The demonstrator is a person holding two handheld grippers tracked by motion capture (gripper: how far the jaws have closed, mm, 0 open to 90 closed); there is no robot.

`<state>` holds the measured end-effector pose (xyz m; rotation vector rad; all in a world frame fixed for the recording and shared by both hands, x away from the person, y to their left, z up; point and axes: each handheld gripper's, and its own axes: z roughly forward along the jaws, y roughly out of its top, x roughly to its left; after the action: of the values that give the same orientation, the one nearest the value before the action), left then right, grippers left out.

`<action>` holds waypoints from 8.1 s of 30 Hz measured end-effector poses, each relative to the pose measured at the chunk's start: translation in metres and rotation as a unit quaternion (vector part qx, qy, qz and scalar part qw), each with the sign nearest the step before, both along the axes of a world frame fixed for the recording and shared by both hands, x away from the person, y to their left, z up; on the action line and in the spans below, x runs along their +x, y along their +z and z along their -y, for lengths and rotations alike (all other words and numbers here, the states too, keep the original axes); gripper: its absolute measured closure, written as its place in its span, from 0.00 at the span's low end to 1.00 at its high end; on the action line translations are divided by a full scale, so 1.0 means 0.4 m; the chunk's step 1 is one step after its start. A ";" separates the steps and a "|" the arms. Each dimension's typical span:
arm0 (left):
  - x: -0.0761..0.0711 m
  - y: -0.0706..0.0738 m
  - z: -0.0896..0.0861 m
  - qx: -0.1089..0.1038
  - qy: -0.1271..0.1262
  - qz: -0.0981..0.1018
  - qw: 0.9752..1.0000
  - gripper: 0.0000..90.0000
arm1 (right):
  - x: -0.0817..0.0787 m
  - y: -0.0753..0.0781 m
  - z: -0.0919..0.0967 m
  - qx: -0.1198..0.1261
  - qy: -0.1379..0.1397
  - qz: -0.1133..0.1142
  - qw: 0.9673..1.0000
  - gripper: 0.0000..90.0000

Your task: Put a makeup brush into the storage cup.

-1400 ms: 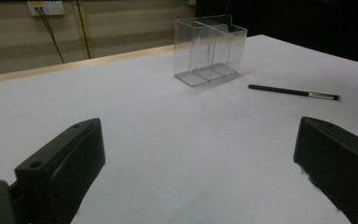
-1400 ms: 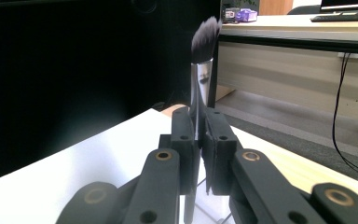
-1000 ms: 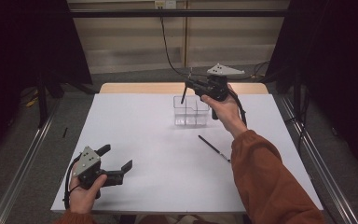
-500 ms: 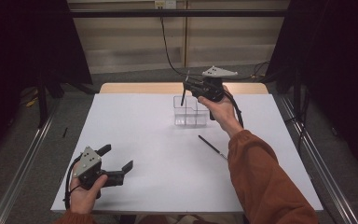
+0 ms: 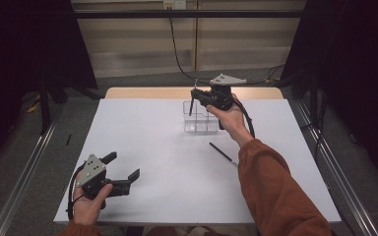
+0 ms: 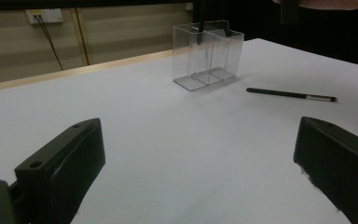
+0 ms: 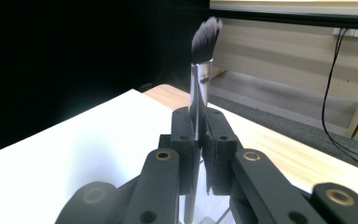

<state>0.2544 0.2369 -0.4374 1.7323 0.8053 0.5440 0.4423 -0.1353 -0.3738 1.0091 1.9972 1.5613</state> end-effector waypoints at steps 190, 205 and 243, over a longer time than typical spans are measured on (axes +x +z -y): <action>-0.020 0.005 -0.018 -0.013 0.013 0.010 1.000 0.02 | -0.580 -0.160 0.444 0.023 -0.115 0.015 0.993 0.00; -0.022 0.006 -0.021 -0.010 0.016 0.013 1.000 0.02 | -0.567 -0.142 0.411 0.033 -0.101 0.021 0.994 0.00; -0.019 0.005 -0.020 -0.009 0.012 0.011 1.000 0.02 | -0.392 -0.087 0.285 -0.019 -0.038 0.009 0.999 0.01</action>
<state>0.2469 0.2450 -0.4352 1.6988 0.8136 0.5686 0.2856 -0.2495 -0.4085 1.0400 1.9467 1.4817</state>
